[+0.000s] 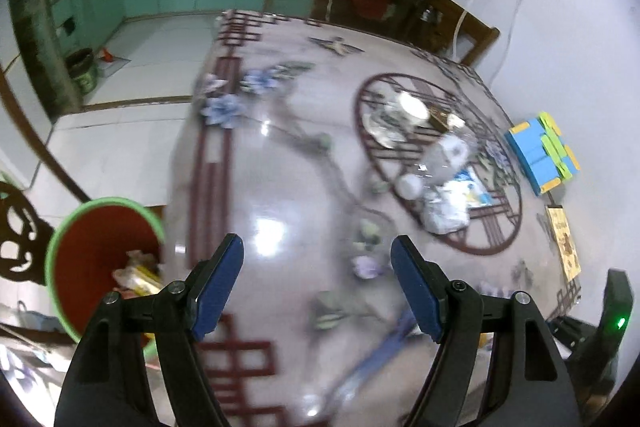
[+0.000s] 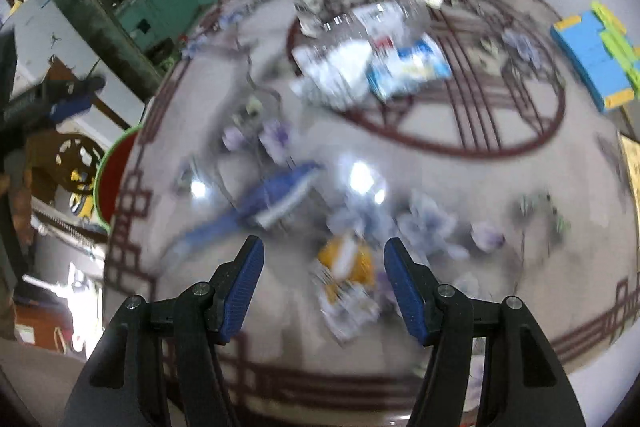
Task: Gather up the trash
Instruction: 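Swing both open tools back over the table toward the trash, then grasp the yellow crumpled chip bag with the right tool while the left tool grasps the white plastic bag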
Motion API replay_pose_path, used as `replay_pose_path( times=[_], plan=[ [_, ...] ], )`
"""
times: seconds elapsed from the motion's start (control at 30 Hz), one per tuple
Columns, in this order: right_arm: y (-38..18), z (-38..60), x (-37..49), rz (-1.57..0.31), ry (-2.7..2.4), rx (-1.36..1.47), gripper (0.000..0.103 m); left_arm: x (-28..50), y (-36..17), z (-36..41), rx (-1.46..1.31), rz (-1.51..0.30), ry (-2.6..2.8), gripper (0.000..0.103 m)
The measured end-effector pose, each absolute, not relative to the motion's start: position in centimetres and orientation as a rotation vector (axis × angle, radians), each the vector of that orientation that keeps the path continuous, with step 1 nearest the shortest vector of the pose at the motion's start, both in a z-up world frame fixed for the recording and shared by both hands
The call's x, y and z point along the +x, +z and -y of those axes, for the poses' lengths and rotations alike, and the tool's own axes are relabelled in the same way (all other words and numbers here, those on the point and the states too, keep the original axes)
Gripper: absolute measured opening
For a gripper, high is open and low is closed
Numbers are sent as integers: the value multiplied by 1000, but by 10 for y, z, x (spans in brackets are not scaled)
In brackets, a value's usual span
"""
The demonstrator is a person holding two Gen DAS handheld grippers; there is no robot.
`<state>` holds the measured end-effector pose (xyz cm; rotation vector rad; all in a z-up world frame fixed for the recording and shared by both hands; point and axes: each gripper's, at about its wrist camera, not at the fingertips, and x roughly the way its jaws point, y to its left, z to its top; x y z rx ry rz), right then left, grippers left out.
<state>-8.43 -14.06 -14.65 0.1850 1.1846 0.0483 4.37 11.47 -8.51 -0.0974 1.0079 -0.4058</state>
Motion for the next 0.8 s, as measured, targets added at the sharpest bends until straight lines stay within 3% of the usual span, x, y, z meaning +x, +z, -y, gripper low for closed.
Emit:
replay_pose_path(
  times=[0.43,0.47,0.5,0.53,0.67,0.8],
  plan=[
    [-185,140,-80,-1230,269,96,61,23,-93,-33,-69,-1041,-380,76],
    [-189,138,-79,-1232,281,84,57,23,-94,-29,-66,-1043,-372,76],
    [-193,137,-77,-1242,281,61,41,22,-93,-27,-64,-1044,-369,76],
    [-198,136,-75,-1255,272,38,37,22,-93,-24,-62,-1045,-367,76],
    [-199,150,-65,-1227,273,70,26,24,-94,-7,-40,-1045,-382,76],
    [-184,183,-51,-1147,201,97,25,34,-107,18,-13,-1073,-425,77]
  ],
)
